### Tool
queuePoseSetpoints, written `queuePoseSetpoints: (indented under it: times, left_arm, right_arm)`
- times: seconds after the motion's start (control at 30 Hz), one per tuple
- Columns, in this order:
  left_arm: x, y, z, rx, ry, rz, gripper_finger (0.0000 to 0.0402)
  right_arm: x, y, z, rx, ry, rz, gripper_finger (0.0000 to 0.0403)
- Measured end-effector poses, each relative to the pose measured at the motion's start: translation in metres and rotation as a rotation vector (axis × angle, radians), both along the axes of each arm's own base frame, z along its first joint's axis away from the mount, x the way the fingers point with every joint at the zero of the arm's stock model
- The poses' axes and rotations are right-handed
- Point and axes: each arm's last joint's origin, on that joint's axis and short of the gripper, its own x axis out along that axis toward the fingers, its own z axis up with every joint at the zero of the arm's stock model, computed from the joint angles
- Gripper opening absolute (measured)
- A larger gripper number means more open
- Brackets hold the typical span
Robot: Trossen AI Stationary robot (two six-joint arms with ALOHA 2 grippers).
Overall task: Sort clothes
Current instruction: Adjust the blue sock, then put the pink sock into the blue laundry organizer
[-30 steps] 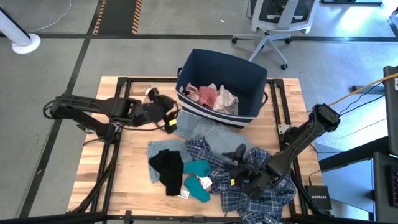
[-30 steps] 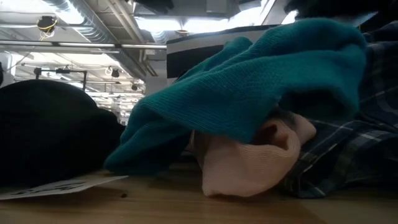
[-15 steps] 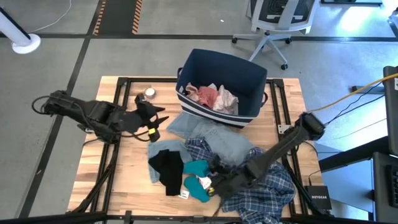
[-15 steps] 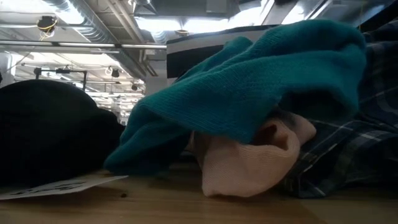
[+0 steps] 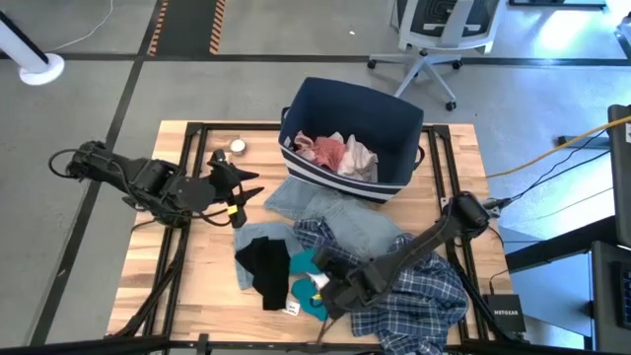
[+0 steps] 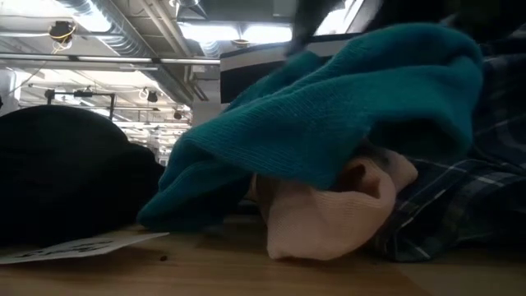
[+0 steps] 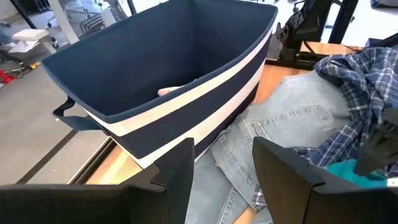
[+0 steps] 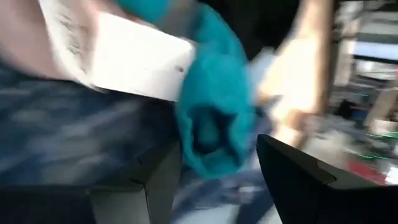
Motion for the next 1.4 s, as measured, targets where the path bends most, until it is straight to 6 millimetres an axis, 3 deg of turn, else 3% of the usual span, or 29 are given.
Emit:
queuePoseSetpoints:
  times: [0.13, 0.3, 0.4, 0.63, 0.77, 0.97, 1.2, 1.4]
  left_arm:
    - [0.000, 0.000, 0.000, 0.008, 0.005, -0.004, 0.0158]
    - [0.000, 0.000, 0.000, 0.016, 0.010, -0.007, 0.0158]
    - [0.000, -0.001, 0.000, 0.017, 0.011, -0.010, 0.0158]
    - [0.000, -0.001, 0.000, 0.015, 0.011, -0.012, 0.0158]
    - [0.000, -0.001, 0.000, 0.005, 0.005, -0.007, 0.0158]
    - [0.000, -0.001, 0.000, -0.004, 0.001, -0.003, 0.0158]
    - [0.000, -0.001, 0.000, -0.005, 0.000, -0.002, 0.0158]
    - [0.000, -0.001, 0.000, -0.001, 0.003, -0.004, 0.0158]
  right_arm:
    - [0.024, -0.007, 0.009, -0.074, -0.171, 0.029, 0.0225]
    - [0.054, -0.026, 0.027, -0.040, -0.342, 0.025, 0.0225]
    - [0.049, -0.028, 0.036, -0.024, -0.267, 0.011, 0.0225]
    - [0.021, 0.001, 0.057, 0.220, -0.110, 0.004, 0.0225]
    - [0.022, 0.006, 0.042, 0.314, -0.117, -0.052, 0.0225]
    - [0.031, -0.015, 0.010, 0.537, -0.159, -0.358, 0.0225]
    - [0.032, -0.016, -0.015, 0.589, -0.131, -0.385, 0.0225]
    - [0.039, -0.013, -0.022, 0.601, -0.172, -0.369, 0.0225]
